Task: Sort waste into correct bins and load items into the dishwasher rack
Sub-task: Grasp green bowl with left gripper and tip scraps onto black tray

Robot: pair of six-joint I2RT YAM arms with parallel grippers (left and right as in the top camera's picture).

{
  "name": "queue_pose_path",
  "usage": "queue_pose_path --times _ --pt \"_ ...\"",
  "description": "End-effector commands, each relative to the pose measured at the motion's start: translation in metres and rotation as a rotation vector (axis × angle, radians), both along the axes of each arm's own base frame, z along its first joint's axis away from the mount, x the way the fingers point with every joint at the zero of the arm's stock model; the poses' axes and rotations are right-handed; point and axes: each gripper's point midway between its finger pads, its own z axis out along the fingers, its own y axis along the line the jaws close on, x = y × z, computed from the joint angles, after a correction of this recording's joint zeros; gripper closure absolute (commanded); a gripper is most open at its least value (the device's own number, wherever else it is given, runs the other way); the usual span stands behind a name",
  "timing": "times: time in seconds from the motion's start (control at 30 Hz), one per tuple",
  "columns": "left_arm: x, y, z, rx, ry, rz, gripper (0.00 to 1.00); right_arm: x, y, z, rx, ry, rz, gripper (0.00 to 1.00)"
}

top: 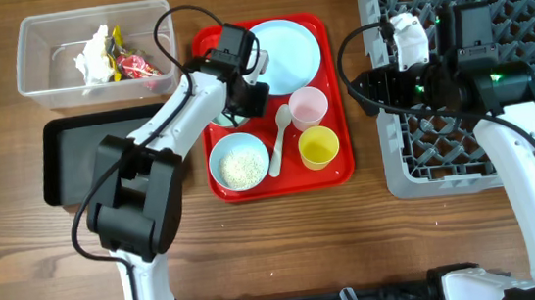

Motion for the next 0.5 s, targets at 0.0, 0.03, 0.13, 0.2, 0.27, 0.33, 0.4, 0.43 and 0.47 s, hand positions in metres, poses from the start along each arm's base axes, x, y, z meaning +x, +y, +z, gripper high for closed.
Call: queue_pose_path --times 0.0,0.03,0.13,0.2,0.27,0.33,0.4,0.43,0.47 --pt "-0.012 -0.002 0.046 -0.043 -0.009 0.008 0.96 0.005 -0.002 0.005 -0.011 -0.027 -0.001 0.09" --pt "-0.015 -0.001 0.057 -0.047 -0.015 0.012 0.96 0.006 -0.002 0.005 -0.011 -0.028 -0.002 0.10" --pt "-0.027 0.011 0.112 -0.111 -0.048 0.136 0.96 0.005 -0.002 0.005 -0.011 -0.027 -0.001 0.10" --pt "-0.037 0.025 0.134 -0.124 -0.051 0.183 0.96 0.005 -0.002 0.005 -0.011 -0.023 -0.001 0.10" --pt "-0.051 0.049 0.152 -0.124 -0.029 0.253 0.96 0.006 -0.002 0.006 -0.011 -0.030 -0.001 0.10" --pt "-0.062 0.070 0.154 -0.134 0.036 0.326 0.96 0.006 -0.002 0.006 -0.011 -0.032 -0.001 0.10" --pt "-0.072 0.090 0.151 -0.204 0.143 0.379 0.96 0.006 -0.002 0.006 -0.011 -0.032 -0.001 0.10" --pt "-0.073 0.100 0.147 -0.239 0.173 0.396 0.96 0.006 -0.002 0.006 -0.012 -0.033 0.000 0.10" --pt "-0.074 0.106 0.145 -0.291 0.197 0.391 0.96 0.006 -0.002 0.006 -0.013 -0.034 0.001 0.10"
